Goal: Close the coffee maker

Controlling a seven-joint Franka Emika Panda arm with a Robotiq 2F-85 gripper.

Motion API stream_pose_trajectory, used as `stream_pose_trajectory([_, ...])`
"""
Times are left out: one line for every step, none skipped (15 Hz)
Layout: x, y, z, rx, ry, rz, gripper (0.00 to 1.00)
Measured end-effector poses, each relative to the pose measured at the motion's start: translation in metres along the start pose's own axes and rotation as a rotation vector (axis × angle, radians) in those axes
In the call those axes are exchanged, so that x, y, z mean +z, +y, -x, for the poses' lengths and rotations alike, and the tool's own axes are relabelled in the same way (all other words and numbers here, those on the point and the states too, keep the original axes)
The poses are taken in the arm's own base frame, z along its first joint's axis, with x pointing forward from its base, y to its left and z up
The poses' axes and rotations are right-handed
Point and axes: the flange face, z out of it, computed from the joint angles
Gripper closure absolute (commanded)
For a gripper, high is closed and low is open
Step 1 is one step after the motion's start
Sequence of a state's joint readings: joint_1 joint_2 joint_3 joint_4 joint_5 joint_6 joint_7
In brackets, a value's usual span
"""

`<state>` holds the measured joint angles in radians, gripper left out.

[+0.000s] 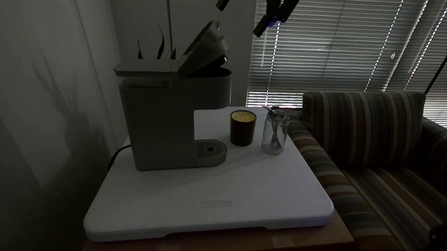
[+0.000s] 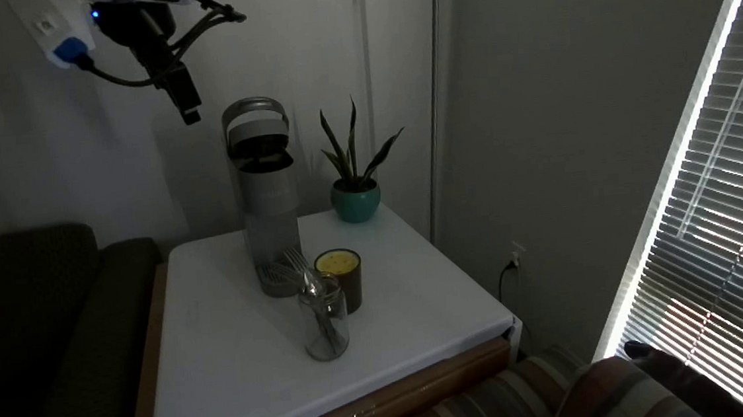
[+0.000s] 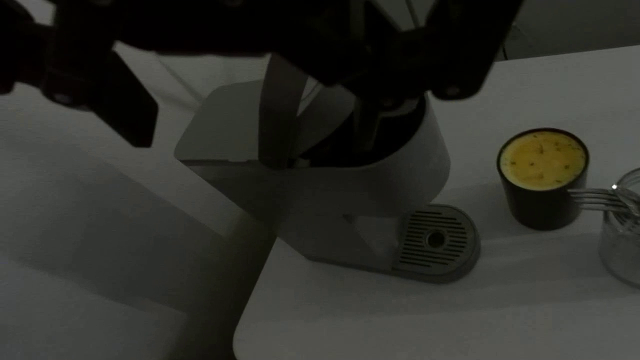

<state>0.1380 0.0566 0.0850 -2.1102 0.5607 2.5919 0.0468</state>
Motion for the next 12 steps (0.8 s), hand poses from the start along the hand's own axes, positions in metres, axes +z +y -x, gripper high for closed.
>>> stream_pose_trajectory([0.004,-0.002,-0.009,-0.008,0.005,-0.019,0.00])
stream_pose_trajectory([0.007,-0.004,-0.018,-0.017,0.011,-0.034,0.00])
stream_pose_trajectory([0.011,-0.007,-0.026,-0.025,0.016,-0.046,0.00])
stream_pose_trajectory([0.014,-0.011,-0.034,-0.031,0.021,-0.053,0.00])
stream_pose_trajectory([0.016,-0.014,-0.042,-0.033,0.024,-0.060,0.00])
stream_pose_trajectory([0.017,-0.018,-0.048,-0.034,0.023,-0.067,0.00])
stream_pose_trajectory([0.016,-0.023,-0.055,-0.036,0.018,-0.075,0.00])
stream_pose_trajectory([0.014,-0.028,-0.061,-0.039,0.014,-0.083,0.00])
stream_pose_trajectory([0.010,-0.033,-0.066,-0.042,0.012,-0.090,0.00])
stream_pose_trajectory([0.004,-0.039,-0.072,-0.045,0.014,-0.097,0.07])
stream_pose_trajectory([-0.002,-0.045,-0.077,-0.050,0.017,-0.102,0.28])
stream_pose_trajectory([-0.008,-0.049,-0.082,-0.054,0.024,-0.104,0.34])
